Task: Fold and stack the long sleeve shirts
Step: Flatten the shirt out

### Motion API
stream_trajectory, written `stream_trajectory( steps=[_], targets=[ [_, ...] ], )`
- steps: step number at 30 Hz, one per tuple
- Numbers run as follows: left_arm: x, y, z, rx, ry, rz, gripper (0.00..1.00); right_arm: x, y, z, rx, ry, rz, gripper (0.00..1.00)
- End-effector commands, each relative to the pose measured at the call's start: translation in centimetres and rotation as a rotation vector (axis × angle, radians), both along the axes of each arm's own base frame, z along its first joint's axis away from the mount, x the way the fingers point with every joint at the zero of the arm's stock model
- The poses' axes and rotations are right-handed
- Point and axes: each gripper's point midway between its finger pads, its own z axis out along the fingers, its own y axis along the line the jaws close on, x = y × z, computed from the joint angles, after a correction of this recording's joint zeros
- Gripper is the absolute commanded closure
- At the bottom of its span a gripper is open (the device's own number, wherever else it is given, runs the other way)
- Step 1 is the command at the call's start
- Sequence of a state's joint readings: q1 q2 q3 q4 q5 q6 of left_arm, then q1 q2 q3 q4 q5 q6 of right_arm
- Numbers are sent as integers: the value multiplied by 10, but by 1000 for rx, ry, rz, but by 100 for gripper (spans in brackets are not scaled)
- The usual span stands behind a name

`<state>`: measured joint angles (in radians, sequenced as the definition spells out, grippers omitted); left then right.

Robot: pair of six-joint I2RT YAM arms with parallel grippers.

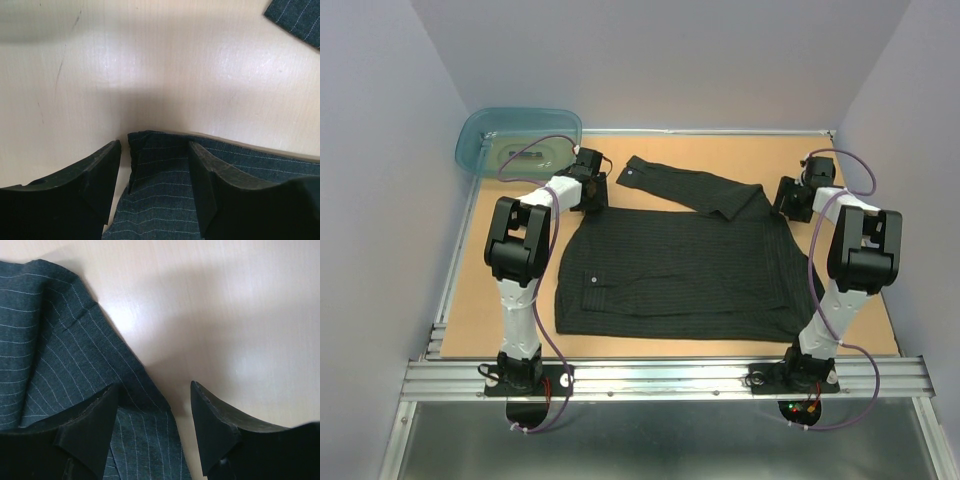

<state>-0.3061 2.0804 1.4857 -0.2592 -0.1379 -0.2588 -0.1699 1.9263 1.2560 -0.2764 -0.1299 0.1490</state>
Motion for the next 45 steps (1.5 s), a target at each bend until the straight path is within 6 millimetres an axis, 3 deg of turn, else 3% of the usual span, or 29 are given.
stream_trajectory(
  steps=[1, 11, 17, 22, 25, 26, 27, 34, 36, 38, 39, 41, 45],
  targets=[
    [-8, -2, -12, -5, 55, -19, 38, -2, 19, -17, 78, 45, 78, 36],
    [-12, 3, -17, 23, 76, -12, 47, 9, 41, -23, 53, 51, 173, 36],
    [-12, 6, -17, 39, 77, -1, 53, 7, 23, -37, -89, 110, 115, 37],
    [-12, 10, -19, 59, 80, 5, 63, 1, 8, -46, -163, 154, 72, 53],
    [-13, 11, -22, 63, 88, 5, 67, 0, 10, -52, -174, 171, 91, 68],
    [-13, 11, -21, 62, 87, 5, 70, 0, 12, -53, -175, 173, 107, 78],
    [-14, 10, -22, 64, 89, 3, 70, 1, 15, -53, -170, 172, 113, 81],
    [-17, 14, -22, 76, 92, 10, 71, 7, 37, -44, -165, 144, 171, 79],
    [-16, 15, -21, 77, 89, 12, 72, 11, 40, -40, -165, 133, 174, 83],
    [-16, 15, -20, 82, 86, 13, 73, 12, 43, -40, -175, 132, 181, 97],
    [-16, 15, -20, 81, 86, 14, 75, 12, 41, -41, -190, 135, 176, 99],
    [-15, 17, -18, 89, 80, 20, 77, 12, 41, -42, -199, 141, 172, 99],
    [-13, 24, -1, 116, 42, 44, 89, 17, 34, -23, -228, 102, 138, 99]
  ],
)
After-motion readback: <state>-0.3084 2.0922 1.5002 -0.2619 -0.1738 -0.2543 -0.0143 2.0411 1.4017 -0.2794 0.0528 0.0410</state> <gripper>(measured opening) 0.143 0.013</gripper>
